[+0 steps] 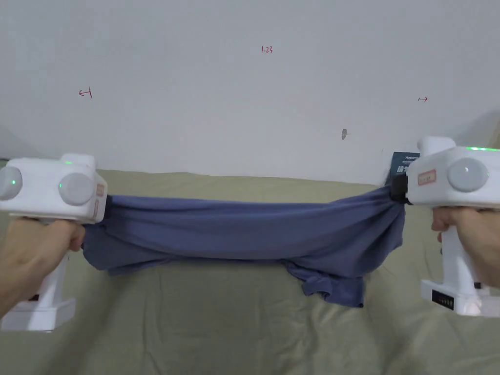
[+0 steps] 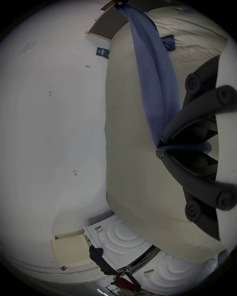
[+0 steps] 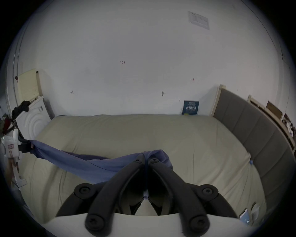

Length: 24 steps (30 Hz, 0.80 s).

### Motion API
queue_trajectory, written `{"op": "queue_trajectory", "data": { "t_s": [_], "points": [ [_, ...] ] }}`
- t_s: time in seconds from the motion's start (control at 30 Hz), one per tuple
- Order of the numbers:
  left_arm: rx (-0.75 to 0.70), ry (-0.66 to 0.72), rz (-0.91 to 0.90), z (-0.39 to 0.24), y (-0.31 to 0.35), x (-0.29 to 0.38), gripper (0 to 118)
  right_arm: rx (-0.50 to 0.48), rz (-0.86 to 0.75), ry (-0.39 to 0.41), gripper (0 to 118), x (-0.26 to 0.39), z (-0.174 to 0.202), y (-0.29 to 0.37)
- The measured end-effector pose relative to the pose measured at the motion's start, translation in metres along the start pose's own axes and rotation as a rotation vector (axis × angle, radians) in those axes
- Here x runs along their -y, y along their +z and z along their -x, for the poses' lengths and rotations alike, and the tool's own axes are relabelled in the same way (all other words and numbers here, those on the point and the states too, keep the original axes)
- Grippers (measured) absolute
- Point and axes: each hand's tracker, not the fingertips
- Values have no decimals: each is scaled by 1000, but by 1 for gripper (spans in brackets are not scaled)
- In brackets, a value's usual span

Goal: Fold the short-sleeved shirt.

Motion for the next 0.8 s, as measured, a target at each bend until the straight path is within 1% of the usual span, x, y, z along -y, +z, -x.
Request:
{"op": "queue_trajectory", "data": {
  "t_s": [0.03, 0.07, 0.1, 0.27, 0.33, 0.37, 0.4, 0.47, 0.5, 0.6, 0.63, 0.67, 0.77, 0.8],
  "points": [
    [6, 11, 7, 4, 7, 11, 3, -14, 3, -7, 4, 12, -3, 10],
    [19, 18, 18, 7, 14, 21, 3, -3, 17, -8, 4, 26, -4, 20],
    [24, 24, 32, 9, 20, 31, 3, -17, 34, 2, 4, 38, -7, 30],
    [60, 14, 81, 24, 64, 103, 3, -36, 83, -15, 4, 109, -16, 83],
    [86, 36, 91, 32, 79, 128, 3, -52, 87, -50, 4, 137, -22, 107],
    [83, 34, 115, 36, 88, 144, 3, -63, 90, -85, 4, 151, -24, 118],
    [91, 42, 125, 38, 99, 159, 3, -70, 109, -91, 4, 164, -26, 127],
    [95, 40, 144, 44, 117, 185, 3, -61, 127, -89, 4, 193, -33, 140],
    [103, 43, 154, 47, 126, 197, 3, -78, 146, -88, 4, 205, -36, 147],
    [101, 22, 181, 52, 151, 230, 3, -85, 163, -75, 4, 246, -37, 174],
    [97, 18, 180, 54, 160, 241, 3, -86, 176, -76, 4, 258, -38, 181],
    [99, 14, 182, 57, 168, 252, 3, -99, 177, -100, 4, 272, -40, 189],
    [107, 19, 203, 64, 189, 280, 3, -97, 203, -105, 4, 306, -42, 209],
    [110, 22, 206, 68, 194, 289, 3, -104, 229, -87, 4, 316, -42, 214]
  ]
}}
